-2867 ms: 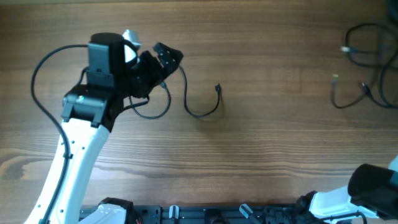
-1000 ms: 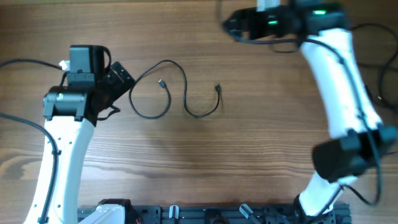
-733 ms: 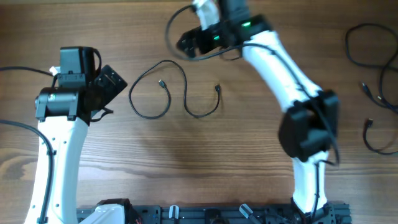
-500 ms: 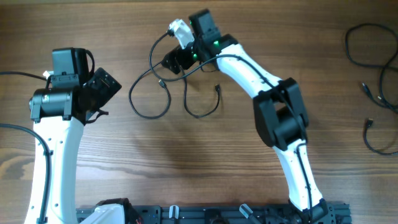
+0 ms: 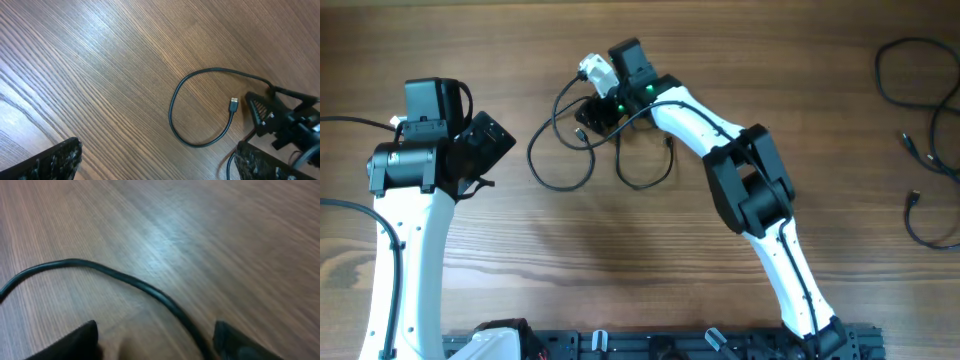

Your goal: Untangle cables

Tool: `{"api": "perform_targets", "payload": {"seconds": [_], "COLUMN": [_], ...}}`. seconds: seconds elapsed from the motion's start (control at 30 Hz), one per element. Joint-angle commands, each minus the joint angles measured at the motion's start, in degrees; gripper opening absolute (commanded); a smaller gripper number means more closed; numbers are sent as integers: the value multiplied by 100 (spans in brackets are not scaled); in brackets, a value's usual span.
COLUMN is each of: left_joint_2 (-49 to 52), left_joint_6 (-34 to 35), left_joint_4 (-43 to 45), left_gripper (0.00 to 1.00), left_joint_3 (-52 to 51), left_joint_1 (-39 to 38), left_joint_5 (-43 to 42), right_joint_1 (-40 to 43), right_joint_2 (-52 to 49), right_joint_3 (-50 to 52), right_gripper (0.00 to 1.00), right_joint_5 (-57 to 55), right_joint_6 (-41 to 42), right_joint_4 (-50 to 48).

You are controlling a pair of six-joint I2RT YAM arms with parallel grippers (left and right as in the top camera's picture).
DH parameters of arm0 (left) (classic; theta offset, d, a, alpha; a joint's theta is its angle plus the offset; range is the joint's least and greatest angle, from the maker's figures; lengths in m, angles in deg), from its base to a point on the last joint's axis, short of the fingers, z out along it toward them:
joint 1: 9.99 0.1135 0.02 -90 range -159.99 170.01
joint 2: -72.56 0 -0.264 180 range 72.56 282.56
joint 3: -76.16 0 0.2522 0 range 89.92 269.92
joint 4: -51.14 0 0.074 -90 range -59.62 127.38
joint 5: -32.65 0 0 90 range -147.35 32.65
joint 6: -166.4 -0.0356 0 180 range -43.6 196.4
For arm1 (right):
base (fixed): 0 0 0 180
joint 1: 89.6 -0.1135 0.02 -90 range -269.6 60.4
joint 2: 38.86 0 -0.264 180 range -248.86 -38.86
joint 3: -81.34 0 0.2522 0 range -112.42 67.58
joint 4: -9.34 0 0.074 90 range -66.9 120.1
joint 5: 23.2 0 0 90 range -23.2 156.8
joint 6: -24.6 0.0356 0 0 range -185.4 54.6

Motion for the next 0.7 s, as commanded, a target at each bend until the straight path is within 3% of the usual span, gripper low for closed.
{"api": "perform_targets", "payload": {"seconds": [0.0, 0.1, 0.13, 0.43, 0.67], "left_joint_2": [37, 37, 37, 37, 37], "left_joint_6": [61, 61, 61, 81, 79], "left_joint_4": [4, -2, 0, 22, 31], "left_gripper": [100, 100, 100, 100, 100], "left_joint_3": [57, 57, 57, 57, 57], "left_joint_1": [26, 26, 26, 26, 26], "left_joint_5": [74, 74, 74, 72, 72], "right_joint_1": [-116, -24, 22, 693, 2192], "right_joint_2": [-179, -101, -26, 2170, 4076], "right_joint_3": [2, -2, -2, -2, -2], "right_gripper": [46, 11, 4, 4, 4], "right_joint_5": [-798, -1303, -1300, -1309, -1633], "right_joint_6": [389, 1174, 1276, 1521, 1523], "right_joint_4": [118, 138, 188, 1484, 2363]}}
